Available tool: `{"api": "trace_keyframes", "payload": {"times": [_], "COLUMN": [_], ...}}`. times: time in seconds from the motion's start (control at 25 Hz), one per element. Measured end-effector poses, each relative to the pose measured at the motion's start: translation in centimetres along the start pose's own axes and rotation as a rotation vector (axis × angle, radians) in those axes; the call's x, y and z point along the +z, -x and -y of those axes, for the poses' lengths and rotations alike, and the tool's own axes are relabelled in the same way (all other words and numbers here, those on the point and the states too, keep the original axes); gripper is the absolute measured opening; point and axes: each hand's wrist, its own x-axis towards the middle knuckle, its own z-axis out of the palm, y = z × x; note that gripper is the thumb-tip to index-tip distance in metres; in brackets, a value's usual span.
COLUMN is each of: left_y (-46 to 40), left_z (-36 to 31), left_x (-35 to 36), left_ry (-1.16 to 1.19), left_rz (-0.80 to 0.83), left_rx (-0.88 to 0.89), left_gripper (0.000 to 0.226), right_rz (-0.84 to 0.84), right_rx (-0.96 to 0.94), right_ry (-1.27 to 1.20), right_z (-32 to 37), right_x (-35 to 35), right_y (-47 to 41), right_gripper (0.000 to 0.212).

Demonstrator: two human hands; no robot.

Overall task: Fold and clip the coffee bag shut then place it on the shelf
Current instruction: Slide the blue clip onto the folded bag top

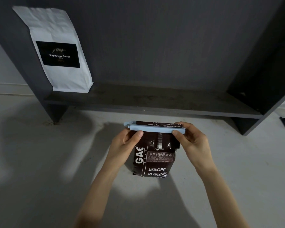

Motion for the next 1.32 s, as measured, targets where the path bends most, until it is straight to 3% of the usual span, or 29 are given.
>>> {"api": "trace_keyframes", "payload": {"times": [0.12,0.36,0.84,1.04,1.32], "left_y": [-0.02,-0.06,-0.05,-0.19,-0.27], "left_z": [0.08,0.18,0.74,0.96,0.89], "left_x": [-0.16,0.32,0.33,0.40,0.36], "left_ry": [0.032,0.087,0.052,0.025,0.021], "left_rz": [-0.052,-0.080,-0.114,-0.118,-0.121], "left_rx": [0.004,0.037,0.037,0.057,0.066], "left_gripper": [0.035,0.013,0.024,0.005,0.010], "right_rz": [-0.002,-0.005,-0.011,-0.011,-0.022], "right_rx": [0.005,0.011,0.004,0.001,-0.007], "right_ry": [-0.023,-0.011,-0.014,-0.012,-0.001], "right_z": [0.02,-0.08,-0.29,-0.39,-0.56], "right_x": [-0.03,-0.04,-0.20,-0.24,-0.36], "right_y": [0.13,0.23,0.57,0.58,0.50], "right_gripper": [0.022,0.021,0.022,0.022,0.021]}}
